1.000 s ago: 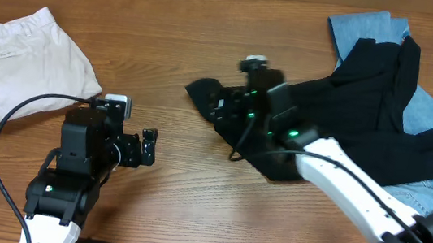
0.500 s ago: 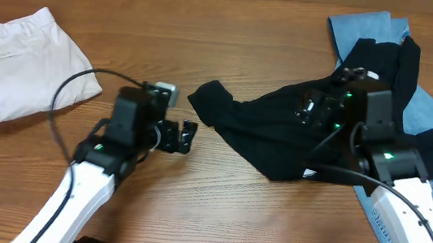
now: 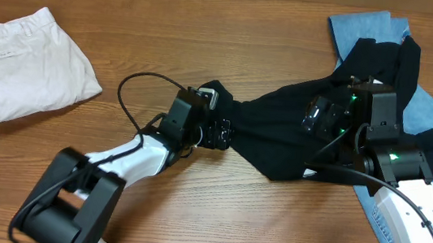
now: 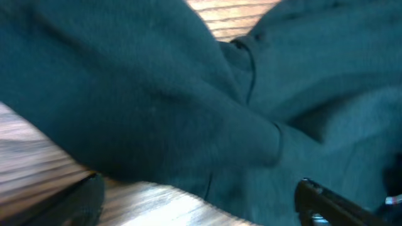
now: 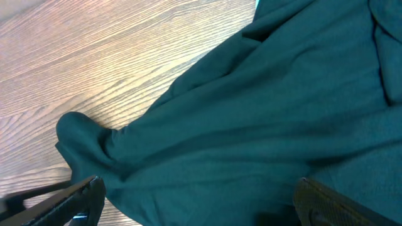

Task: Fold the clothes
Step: 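Grasp the t-shirt's left sleeve with the left gripper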

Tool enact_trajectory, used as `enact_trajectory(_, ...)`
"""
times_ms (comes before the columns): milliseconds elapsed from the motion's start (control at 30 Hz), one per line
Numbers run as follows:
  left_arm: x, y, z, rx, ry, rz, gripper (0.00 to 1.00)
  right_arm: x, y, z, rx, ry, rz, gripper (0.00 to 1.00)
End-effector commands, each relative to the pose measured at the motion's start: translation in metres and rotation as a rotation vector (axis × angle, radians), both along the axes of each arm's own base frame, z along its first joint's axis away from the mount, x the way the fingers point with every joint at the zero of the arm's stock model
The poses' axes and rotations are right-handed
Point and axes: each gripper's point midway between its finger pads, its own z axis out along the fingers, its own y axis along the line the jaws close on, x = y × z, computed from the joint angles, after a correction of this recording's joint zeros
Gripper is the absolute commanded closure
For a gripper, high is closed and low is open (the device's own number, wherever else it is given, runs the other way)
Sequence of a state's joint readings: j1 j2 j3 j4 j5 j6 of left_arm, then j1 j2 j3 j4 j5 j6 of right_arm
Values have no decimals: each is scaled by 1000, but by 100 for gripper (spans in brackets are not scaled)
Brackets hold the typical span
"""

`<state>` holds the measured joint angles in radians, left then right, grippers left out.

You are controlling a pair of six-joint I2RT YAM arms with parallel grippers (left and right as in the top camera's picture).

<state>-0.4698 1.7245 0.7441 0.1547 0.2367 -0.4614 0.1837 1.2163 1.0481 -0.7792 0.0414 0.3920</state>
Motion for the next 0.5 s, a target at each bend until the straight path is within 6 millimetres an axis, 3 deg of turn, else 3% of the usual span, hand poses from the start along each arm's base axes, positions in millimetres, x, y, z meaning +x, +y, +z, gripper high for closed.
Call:
enact_trajectory(0,8,-6,-7,-54,30,53,25,1,-2,11,-2,-31,-9,0)
enact_trajectory(67,14,-10,-5,-71,1,53,52,0,-2,10,-3,-26,-9,0)
enact_trajectory(133,23,-13,3,-88,-35,53,93,-2,-3,9,-5,-17,-9,0)
enact_trajectory(233,35,-20,30,-111,-96,17,96,-4,-11,6,-39,-1,-36,0)
enact_trajectory(300,44,-20,62,-114,-153,-8,96,-7,-21,4,-83,11,-71,0)
enact_trajectory(333,50,-15,89,-94,-200,-17,96,-9,-29,2,-106,22,-101,0)
enact_trajectory(467,59,27,150,14,-263,92,96,-16,-65,-2,-135,51,-274,0)
